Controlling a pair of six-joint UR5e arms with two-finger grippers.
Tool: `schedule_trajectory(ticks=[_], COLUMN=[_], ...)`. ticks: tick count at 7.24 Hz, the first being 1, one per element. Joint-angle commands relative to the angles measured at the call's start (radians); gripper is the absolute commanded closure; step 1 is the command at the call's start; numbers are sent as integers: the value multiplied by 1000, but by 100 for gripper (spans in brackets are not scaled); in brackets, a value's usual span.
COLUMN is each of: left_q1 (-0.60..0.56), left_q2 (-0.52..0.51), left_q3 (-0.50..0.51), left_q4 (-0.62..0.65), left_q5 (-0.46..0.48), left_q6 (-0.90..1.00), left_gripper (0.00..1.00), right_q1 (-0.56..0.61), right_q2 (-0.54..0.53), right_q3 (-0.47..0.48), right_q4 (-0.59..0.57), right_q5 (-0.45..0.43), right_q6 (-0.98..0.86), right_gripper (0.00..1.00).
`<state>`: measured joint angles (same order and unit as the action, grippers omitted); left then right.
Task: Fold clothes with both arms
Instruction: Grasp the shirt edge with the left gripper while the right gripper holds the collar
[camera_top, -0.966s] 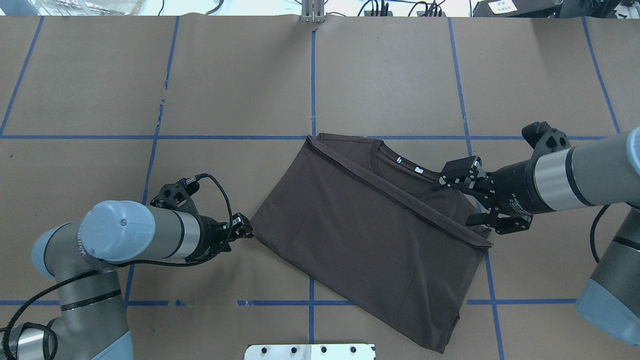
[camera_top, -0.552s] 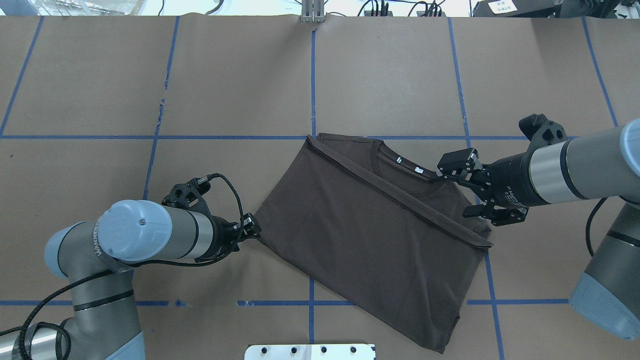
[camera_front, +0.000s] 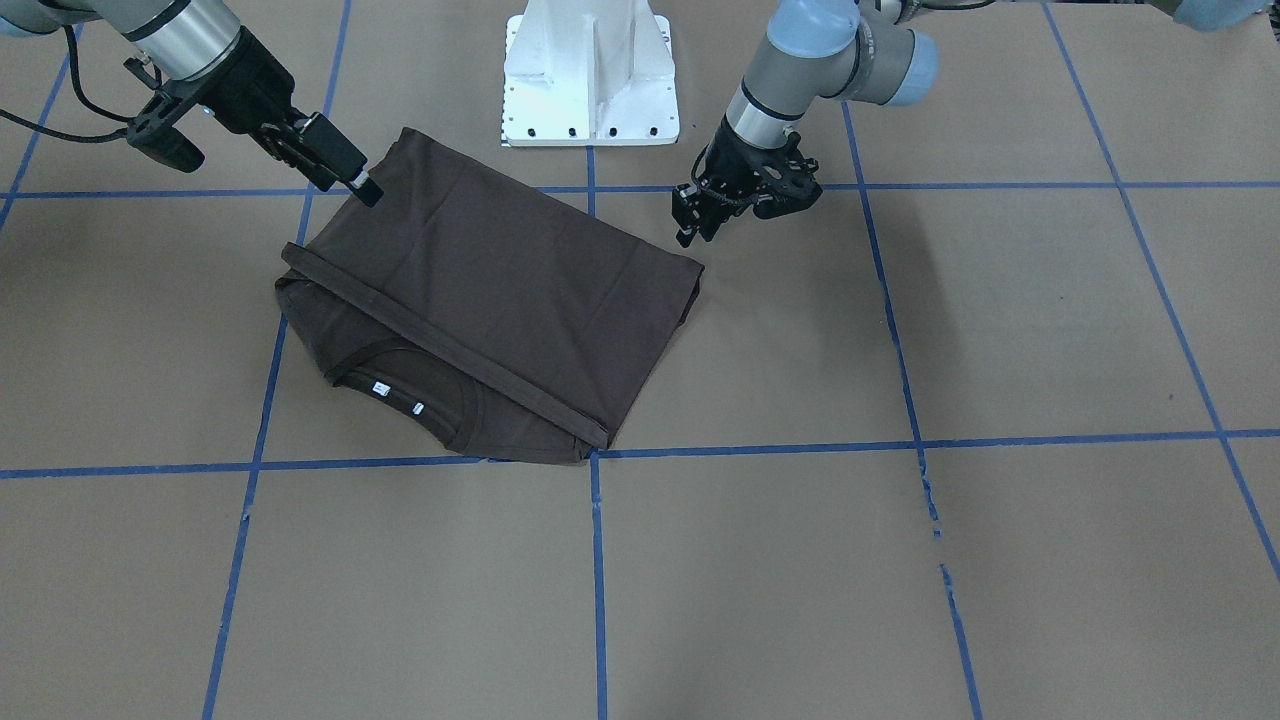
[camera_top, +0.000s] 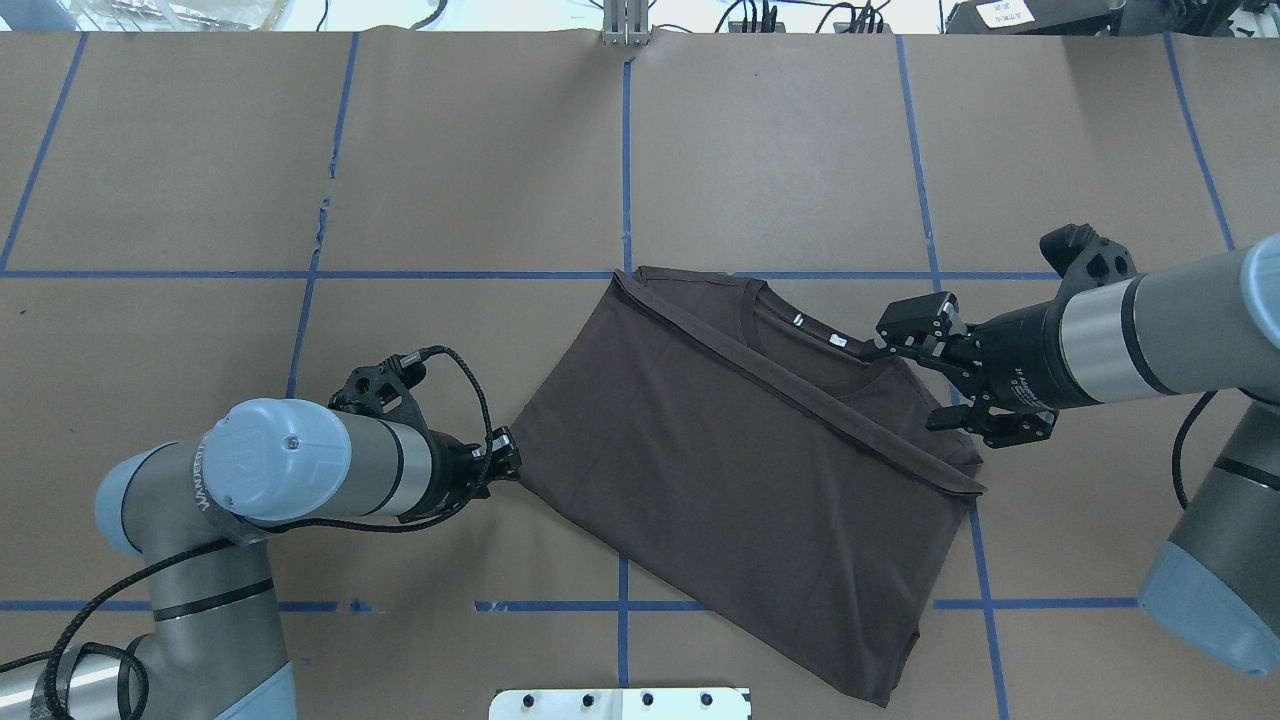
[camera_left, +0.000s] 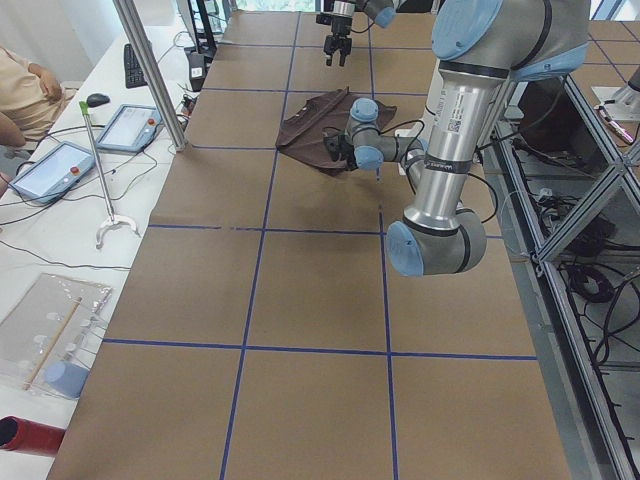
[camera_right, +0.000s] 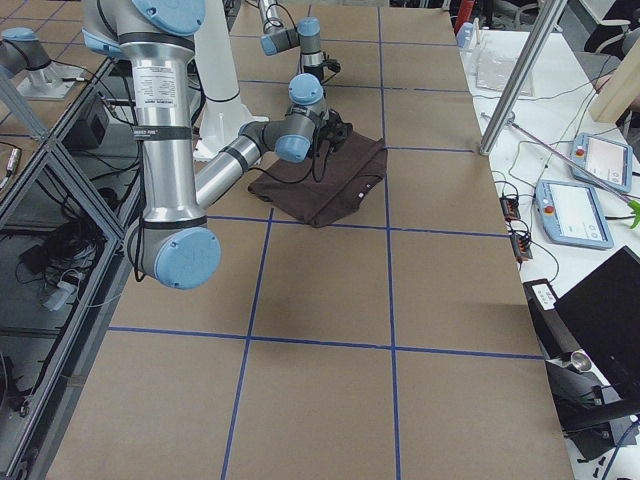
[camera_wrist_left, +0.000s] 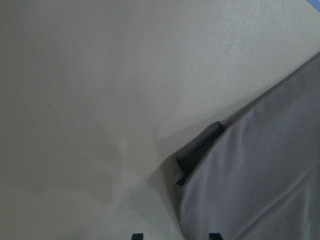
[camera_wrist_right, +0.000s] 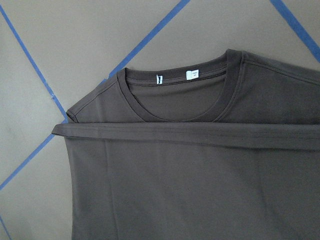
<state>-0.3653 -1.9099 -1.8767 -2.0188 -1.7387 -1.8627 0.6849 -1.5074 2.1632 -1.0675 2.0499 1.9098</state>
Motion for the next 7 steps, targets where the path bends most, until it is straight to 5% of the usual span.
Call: schedule_trajectory(ticks=[1, 4, 5, 6, 7], left_q1=[-1, -6, -12, -17, -35], left_q2=[-18, -50, -51, -51, -51], left_q3=[28, 80, 83, 83, 82], left_q4=[0, -1, -1, -1, 0], left_q5=[33, 37, 37, 39, 42], left_q6=[14, 17, 17, 19, 60], left_gripper=[59, 59, 69, 100, 100], right_q1=[2, 5, 5, 7, 7], right_q2=[0, 1, 1, 1, 1], right_q3=[0, -8, -8, -10, -11], right_q4=[0, 0, 0, 0, 0], right_q5=[-1, -2, -2, -2, -2], right_q6=[0, 0, 0, 0, 0], right_gripper=[0, 0, 0, 0, 0])
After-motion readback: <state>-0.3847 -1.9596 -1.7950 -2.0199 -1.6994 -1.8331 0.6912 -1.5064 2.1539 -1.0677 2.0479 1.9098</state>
